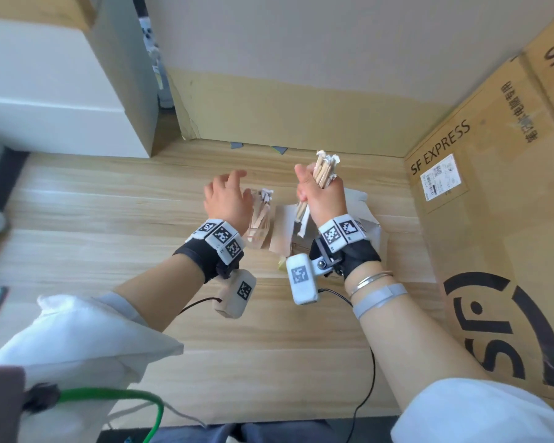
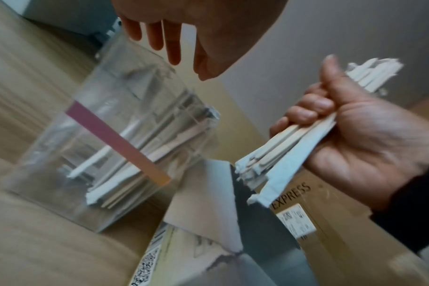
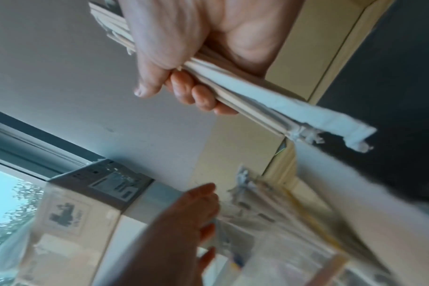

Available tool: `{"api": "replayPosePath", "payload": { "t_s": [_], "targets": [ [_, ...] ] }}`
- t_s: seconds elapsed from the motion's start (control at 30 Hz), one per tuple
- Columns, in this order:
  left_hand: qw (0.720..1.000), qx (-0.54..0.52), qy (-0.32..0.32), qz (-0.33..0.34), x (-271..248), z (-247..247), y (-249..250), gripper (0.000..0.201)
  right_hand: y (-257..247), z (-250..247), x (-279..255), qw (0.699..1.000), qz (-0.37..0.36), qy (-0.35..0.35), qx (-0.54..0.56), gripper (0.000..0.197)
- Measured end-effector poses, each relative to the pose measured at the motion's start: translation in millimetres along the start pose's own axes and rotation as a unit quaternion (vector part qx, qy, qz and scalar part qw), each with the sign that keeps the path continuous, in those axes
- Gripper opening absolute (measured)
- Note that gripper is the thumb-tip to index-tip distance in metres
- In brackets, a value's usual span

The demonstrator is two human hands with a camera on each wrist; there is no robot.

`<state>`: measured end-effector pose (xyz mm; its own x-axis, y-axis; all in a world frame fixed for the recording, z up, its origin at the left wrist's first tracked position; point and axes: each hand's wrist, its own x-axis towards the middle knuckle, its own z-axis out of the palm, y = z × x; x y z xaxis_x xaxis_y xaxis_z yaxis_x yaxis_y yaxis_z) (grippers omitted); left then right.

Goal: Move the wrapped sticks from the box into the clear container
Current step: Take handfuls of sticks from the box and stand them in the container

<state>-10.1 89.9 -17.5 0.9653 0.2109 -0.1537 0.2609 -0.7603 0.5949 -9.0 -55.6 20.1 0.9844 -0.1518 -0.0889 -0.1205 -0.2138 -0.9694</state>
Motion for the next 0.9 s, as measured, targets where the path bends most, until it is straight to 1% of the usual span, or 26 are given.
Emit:
{"api": "replayPosePath", "payload": {
  "t_s": [0.1, 0.17, 0.27, 0.37, 0.43, 0.5, 0.57, 0.63, 0.67, 0.77, 0.83, 0.9],
  "targets": [
    [0.996, -0.069, -0.042, -0.035, 9.6, -1.5, -16.0, 0.038, -14.8, 18.5, 5.2, 0.998, -0.02, -0.006, 0.052, 0.031],
    [0.991, -0.107, -0.064, -0.055, 12.8, -2.8, -22.9, 0.036, -22.1, 31.6, 9.2, 0.996, -0.038, -0.018, 0.082, 0.032],
    [0.985, -0.136, -0.09, -0.059, 12.9, -3.8, -26.2, 0.036, -26.6, 49.9, 13.8, 0.989, -0.05, -0.043, 0.134, 0.036],
    [0.982, -0.153, -0.096, -0.054, 13.7, -5.5, -26.3, 0.035, -19.3, 65.6, 14.1, 0.988, -0.027, -0.058, 0.139, 0.034],
    [0.981, -0.158, -0.099, -0.053, 14.4, -7.1, -26.8, 0.035, -9.8, 71.7, 11.9, 0.991, -0.011, -0.064, 0.118, 0.032],
    [0.979, -0.162, -0.108, -0.054, 14.8, -8.2, -28.8, 0.035, -2.2, 74.4, 9.1, 0.996, 0.002, -0.069, 0.052, 0.03],
    [0.978, -0.166, -0.114, -0.055, 15.1, -8.8, -30.1, 0.036, 4.3, 74.7, 8.2, 0.997, 0.027, -0.073, -0.02, 0.023],
    [0.977, -0.171, -0.113, -0.056, 15.4, -9.0, -30.8, 0.036, 12.6, 73.5, 9.5, 0.994, 0.041, -0.075, -0.061, 0.017],
    [0.977, -0.174, -0.113, -0.056, 15.8, -9.1, -30.9, 0.036, 15.7, 72.9, 10.2, 0.994, 0.038, -0.077, -0.073, 0.014],
    [0.976, -0.179, -0.113, -0.054, 16.3, -8.8, -30.9, 0.035, 20.6, 68.6, 10.7, 0.986, 0.021, -0.095, -0.135, 0.014],
    [0.976, -0.18, -0.113, -0.054, 16.4, -8.4, -31.1, 0.035, 22.1, 65.1, 9.8, 0.983, 0.011, -0.106, -0.15, 0.011],
    [0.976, -0.181, -0.113, -0.054, 16.5, -7.7, -31.5, 0.035, 25.2, 63.6, 9.1, 0.982, 0.004, -0.1, -0.16, 0.005]
  ]
}}
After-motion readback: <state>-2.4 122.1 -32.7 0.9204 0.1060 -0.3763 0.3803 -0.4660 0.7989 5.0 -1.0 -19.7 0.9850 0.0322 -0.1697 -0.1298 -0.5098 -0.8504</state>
